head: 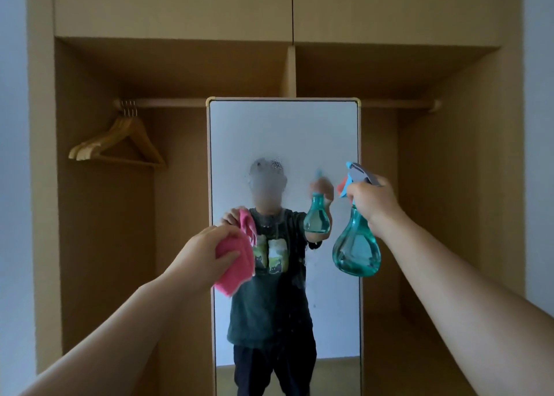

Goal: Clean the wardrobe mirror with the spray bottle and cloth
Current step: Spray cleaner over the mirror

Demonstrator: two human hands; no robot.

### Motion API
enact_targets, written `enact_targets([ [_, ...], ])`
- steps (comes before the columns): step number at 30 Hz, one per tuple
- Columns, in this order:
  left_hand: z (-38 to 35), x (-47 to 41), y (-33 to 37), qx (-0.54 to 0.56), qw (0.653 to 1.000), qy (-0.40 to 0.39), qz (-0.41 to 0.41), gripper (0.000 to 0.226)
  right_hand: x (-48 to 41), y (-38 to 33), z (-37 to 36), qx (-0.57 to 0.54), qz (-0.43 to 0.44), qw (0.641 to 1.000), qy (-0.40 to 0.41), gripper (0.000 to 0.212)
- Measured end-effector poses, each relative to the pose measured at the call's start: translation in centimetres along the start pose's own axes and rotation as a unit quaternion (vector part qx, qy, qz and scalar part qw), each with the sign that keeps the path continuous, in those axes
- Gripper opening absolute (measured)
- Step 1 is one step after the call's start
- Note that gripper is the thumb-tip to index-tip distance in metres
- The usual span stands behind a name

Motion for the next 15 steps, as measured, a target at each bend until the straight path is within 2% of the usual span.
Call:
enact_targets([
  [11, -1.5, -0.3, 0.6, 0.008, 1.0, -0.004, -0.018, 0.033, -0.6, 1.1, 3.1, 0.021, -0.013, 0.999, 0.033, 0.024],
  [15, -1.8, -0.2, 1.2, 0.009, 0.999, 0.0, -0.032, 0.033, 0.0, 1.5, 3.8, 0.02, -0.007, 0.999, 0.029, 0.017],
])
Point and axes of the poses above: each hand's wrist, its own x-axis away from the middle knuckle, its own z-axis out of the back of the hand, y = z × x, the point moved 6 cm from there along -x, towards the middle knuckle, and after that the axes turned 14 degrees about -z, right-handed, at the moved point
